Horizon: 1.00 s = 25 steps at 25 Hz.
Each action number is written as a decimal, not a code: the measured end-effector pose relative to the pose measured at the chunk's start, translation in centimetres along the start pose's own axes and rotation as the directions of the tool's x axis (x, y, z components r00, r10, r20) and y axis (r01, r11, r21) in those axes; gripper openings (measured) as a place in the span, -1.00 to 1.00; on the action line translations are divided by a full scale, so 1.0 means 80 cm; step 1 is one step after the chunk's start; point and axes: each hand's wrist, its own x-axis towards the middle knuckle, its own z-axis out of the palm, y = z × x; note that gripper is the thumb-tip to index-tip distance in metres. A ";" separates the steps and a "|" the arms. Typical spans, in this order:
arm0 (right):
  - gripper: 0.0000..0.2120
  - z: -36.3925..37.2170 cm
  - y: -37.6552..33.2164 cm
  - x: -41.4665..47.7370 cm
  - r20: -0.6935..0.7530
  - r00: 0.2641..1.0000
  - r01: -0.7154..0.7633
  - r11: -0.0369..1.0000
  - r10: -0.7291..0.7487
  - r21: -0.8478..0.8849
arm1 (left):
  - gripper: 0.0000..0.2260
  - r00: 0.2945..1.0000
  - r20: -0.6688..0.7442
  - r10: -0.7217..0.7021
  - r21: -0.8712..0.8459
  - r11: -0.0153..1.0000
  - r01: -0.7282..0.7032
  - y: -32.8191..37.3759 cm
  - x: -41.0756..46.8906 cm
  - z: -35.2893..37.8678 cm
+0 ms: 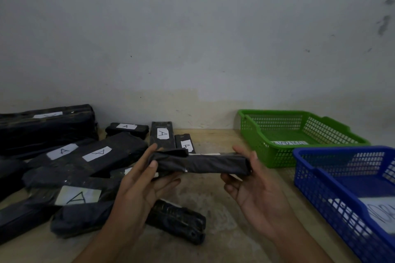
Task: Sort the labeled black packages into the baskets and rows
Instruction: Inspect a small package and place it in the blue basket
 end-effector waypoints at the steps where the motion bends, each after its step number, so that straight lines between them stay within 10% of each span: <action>1: -0.12 0.001 0.000 -0.001 0.029 1.000 -0.013 0.999 0.012 0.034 | -0.37 1.000 -0.024 -0.002 -0.020 1.000 0.001 0.000 0.000 -0.001; 4: -0.11 0.005 -0.001 -0.006 0.096 0.995 -0.050 0.986 0.035 0.159 | -0.65 0.999 -0.043 0.016 -0.002 1.000 -0.016 0.004 -0.004 0.005; 12: -0.19 0.006 0.007 -0.010 0.159 0.987 -0.019 0.995 0.003 0.099 | -0.66 0.990 -0.138 0.043 0.285 0.959 -0.002 0.005 -0.009 0.012; 20: -0.42 0.010 0.016 -0.013 0.171 0.961 0.263 0.902 -0.216 -0.343 | -0.54 0.947 0.287 0.148 0.578 0.761 -0.294 0.002 -0.041 0.028; 25: -0.67 0.017 0.035 -0.021 0.170 0.975 0.200 0.894 -0.141 -0.402 | -0.70 0.945 0.292 0.145 0.597 0.744 -0.299 -0.011 -0.044 0.032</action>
